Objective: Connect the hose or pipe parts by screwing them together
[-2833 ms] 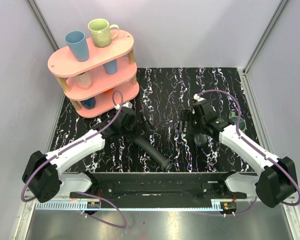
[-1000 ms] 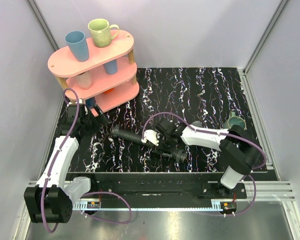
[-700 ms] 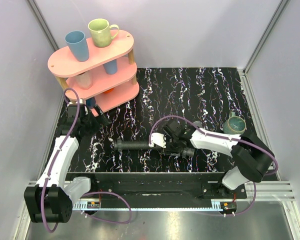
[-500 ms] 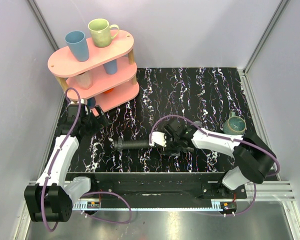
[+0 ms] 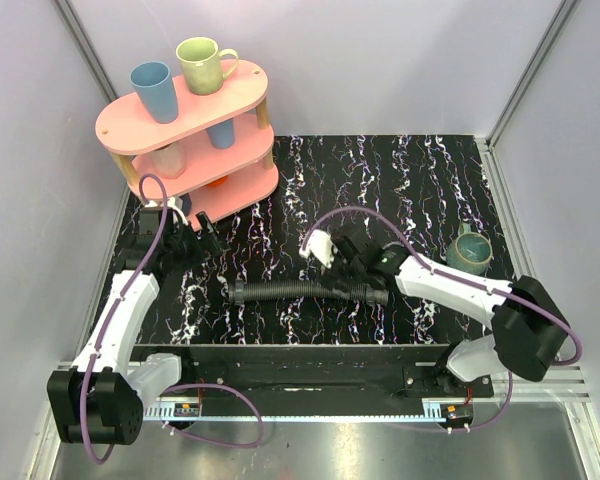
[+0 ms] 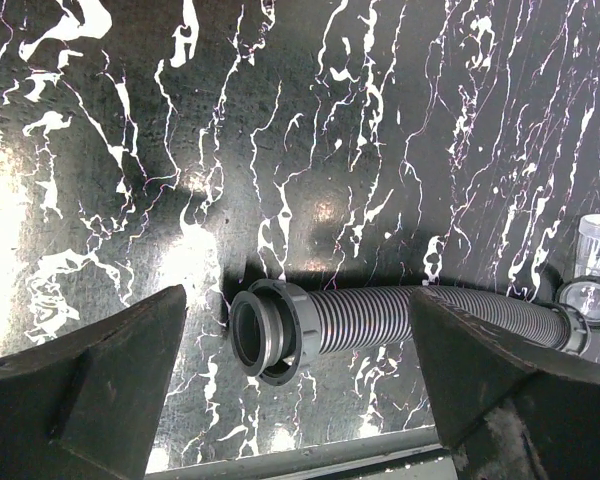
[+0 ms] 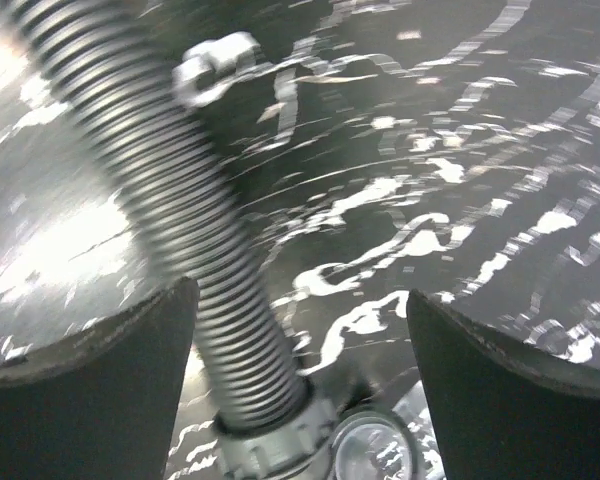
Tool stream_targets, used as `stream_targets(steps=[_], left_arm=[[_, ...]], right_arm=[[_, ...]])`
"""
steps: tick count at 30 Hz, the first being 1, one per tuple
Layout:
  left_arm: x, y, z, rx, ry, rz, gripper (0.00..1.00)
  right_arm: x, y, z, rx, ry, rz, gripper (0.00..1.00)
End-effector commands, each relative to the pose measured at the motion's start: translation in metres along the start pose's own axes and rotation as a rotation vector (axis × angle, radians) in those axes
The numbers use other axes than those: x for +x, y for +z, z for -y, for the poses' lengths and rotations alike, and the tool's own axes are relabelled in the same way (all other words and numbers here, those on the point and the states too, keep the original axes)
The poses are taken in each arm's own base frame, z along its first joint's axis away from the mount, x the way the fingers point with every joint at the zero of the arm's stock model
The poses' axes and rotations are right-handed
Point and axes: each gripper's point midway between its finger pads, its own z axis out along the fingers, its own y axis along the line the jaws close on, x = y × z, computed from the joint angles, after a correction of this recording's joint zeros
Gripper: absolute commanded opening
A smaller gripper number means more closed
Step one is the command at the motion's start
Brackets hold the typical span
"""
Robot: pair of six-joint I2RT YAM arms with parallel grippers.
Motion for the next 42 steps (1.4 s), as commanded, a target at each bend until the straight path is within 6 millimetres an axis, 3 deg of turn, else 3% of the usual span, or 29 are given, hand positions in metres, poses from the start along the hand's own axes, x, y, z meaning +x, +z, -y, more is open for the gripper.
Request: stream_targets(steps=[1,2,4,5,10,15,21,29,35,36,39,42], left_arm=[[-0.009,-0.004,0.013,0.067,0.038,0.048,0.97],[-0.008,-0.004,0.014,0.073,0.039,0.043,0.97],[-0.008,-0.005,0.015,0.075,0.040,0.045,0.97],[-0.008,-0.005,0.015,0.076,0.042,0.046,0.97],[-0.007,-0.005,0.015,0.080,0.040,0.044,0.97],[-0.003,-0.002,0.019,0.101,0.034,0.023,0.96],[-0.001,0.000,0.022,0.109,0.035,0.010,0.95],[0.000,0.000,0.025,0.126,0.030,0.004,0.92],[0.000,-0.001,0.031,0.156,0.027,0.008,0.88],[0.001,0.000,0.031,0.156,0.026,0.004,0.87],[0.002,-0.002,0.033,0.168,0.032,0.002,0.84],[0.001,-0.004,0.033,0.169,0.032,0.013,0.83]], right_arm=[[-0.029,-0.027,0.091,0.415,0.382,0.045,0.94],[-0.011,-0.030,0.099,0.425,0.443,-0.018,0.94],[-0.004,-0.033,0.111,0.435,0.577,-0.047,0.94],[0.017,-0.038,0.116,0.427,0.645,-0.107,0.94],[0.063,-0.050,0.124,0.390,0.923,-0.163,0.93],[0.107,-0.039,0.112,0.328,0.969,-0.379,0.93],[0.132,-0.027,0.107,0.313,1.000,-0.469,0.90],[0.142,-0.011,0.115,0.300,0.973,-0.467,0.79],[0.144,-0.002,0.135,0.340,0.891,-0.456,0.72],[0.146,0.001,0.137,0.342,0.880,-0.452,0.66],[0.138,0.003,0.151,0.370,0.842,-0.395,0.50],[0.112,0.000,0.156,0.317,0.806,-0.274,0.48]])
